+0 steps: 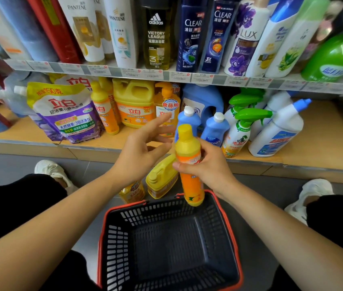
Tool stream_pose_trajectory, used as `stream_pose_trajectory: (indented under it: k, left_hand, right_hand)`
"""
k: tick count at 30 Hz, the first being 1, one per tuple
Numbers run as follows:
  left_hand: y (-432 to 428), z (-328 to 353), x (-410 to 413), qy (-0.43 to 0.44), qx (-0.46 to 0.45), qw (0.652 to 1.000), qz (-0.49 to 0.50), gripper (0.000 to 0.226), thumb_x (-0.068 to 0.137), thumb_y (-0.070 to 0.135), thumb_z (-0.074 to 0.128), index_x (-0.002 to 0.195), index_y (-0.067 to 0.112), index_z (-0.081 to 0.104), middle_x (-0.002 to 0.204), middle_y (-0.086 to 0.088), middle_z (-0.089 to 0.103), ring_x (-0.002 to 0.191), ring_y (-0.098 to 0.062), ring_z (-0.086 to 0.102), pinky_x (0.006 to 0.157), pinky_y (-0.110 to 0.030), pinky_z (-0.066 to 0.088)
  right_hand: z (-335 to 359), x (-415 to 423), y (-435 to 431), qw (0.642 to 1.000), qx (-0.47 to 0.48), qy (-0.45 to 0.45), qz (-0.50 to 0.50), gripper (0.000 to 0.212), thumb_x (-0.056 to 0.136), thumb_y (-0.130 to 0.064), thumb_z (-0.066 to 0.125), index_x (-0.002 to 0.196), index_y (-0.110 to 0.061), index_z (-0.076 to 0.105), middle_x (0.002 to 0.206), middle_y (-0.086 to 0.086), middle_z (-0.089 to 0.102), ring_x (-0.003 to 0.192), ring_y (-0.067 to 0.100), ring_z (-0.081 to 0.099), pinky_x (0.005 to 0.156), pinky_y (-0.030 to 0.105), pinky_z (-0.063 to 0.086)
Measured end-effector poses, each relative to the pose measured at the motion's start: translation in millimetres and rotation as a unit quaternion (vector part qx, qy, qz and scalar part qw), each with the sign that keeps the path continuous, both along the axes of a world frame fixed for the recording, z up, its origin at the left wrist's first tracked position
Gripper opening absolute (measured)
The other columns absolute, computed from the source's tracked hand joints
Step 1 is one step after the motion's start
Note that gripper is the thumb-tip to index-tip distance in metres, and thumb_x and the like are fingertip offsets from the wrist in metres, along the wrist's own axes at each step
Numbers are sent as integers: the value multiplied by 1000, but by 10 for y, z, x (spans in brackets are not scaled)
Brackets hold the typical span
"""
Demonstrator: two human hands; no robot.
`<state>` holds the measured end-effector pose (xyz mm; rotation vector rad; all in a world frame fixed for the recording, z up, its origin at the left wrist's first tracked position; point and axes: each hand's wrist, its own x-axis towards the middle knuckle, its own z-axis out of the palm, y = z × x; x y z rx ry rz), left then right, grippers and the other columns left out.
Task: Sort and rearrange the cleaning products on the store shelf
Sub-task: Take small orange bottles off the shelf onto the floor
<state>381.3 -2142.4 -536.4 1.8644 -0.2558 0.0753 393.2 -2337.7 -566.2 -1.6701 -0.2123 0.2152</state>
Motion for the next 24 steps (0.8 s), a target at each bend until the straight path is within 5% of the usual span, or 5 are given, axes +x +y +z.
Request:
stream_pose_trajectory:
  k: [9, 13, 17, 21, 24]
  left_hand:
    - [-128, -664, -98, 169, 192, 958, -132, 91, 76, 39, 87, 153, 26, 40, 139, 5, 60, 127, -13, 56, 107, -41, 47]
    - [-230, -771, -133, 180, 87, 971, -129, 60, 79, 24, 84, 131, 19, 55, 117, 4, 70, 107, -9, 66, 95, -31, 54]
    - [-305, -740, -139, 198, -77, 974, -84, 56, 72, 17, 86, 121, 14, 61, 108, 0, 76, 98, -9, 70, 86, -21, 53]
    - [-282, -560, -49, 149, -175, 973, -1, 53, 72, 13, 88, 120, 13, 65, 107, -1, 75, 98, -14, 69, 88, -31, 54]
    - [-195, -324, 31, 86, -187, 979, 13, 48, 70, 24, 87, 114, 19, 67, 109, -5, 74, 103, -20, 70, 87, -33, 57]
  right_hand:
    - [153, 166, -299, 979, 141, 33, -144, 37, 71, -3, 85, 102, -18, 69, 94, -1, 75, 89, 14, 70, 77, 36, 57]
    - [277, 190, -384, 956, 227, 76, -170, 38, 79, -1, 76, 115, -3, 63, 104, 9, 70, 95, 20, 68, 81, 40, 58]
    - [310, 264, -476, 939, 247, 102, -218, 40, 90, -5, 70, 125, 5, 56, 114, 16, 67, 100, 25, 67, 73, 40, 58]
    - [246, 352, -651, 943, 168, 171, -229, 30, 91, -33, 71, 113, -14, 67, 107, 6, 75, 98, 20, 73, 83, 42, 61]
    - [130, 345, -680, 942, 74, 260, -198, 43, 86, -57, 67, 106, -18, 67, 100, 3, 77, 91, 20, 75, 79, 38, 60]
